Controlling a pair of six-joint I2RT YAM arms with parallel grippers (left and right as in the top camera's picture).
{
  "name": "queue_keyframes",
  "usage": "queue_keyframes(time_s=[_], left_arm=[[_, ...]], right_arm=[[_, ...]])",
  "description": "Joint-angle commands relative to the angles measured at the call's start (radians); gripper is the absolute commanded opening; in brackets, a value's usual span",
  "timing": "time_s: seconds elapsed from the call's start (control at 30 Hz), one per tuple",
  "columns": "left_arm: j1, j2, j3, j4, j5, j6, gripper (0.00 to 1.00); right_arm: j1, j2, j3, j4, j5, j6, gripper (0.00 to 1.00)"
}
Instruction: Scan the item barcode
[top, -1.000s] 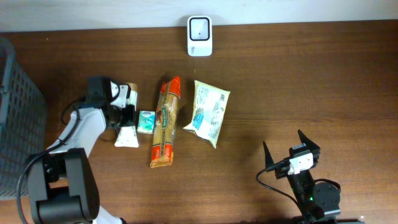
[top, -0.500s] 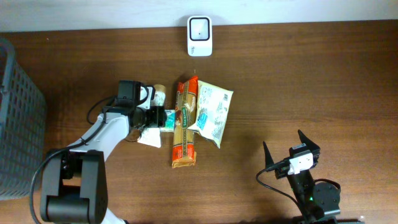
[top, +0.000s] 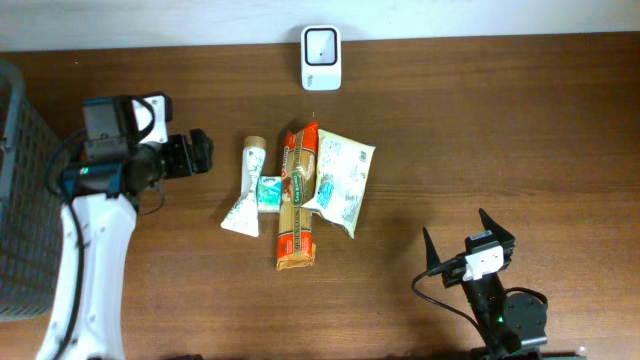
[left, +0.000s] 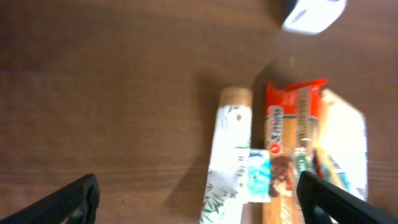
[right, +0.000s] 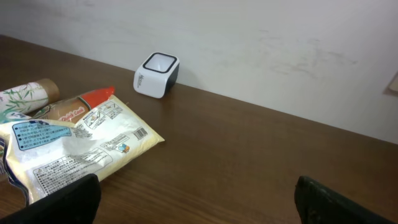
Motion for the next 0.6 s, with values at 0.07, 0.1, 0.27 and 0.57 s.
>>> queue_keyframes(time_s=[0.07, 0.1, 0.27, 0.57], left_arm=[[0.053, -0.204, 0.023, -0.003, 0.094, 0.041, 0.99], [0.054, -0.27, 0.023, -0.01, 0.088, 0.049, 0.99], [0.054, -0.38, 0.023, -0.02, -0.184, 0.048, 0.99], [0.152, -0.117, 0.019, 0.041, -0.278, 0.255, 1.0]], right_arm=[[0.006, -0.007, -0.006, -0.004, -0.006, 0.012, 0.99], [0.006, -0.007, -0.006, -0.004, -0.006, 0.012, 0.98], [0.006, -0.007, -0.006, -0.004, -0.006, 0.012, 0.98], [0.006, -0.007, -0.006, -0.004, -0.006, 0.012, 0.98]])
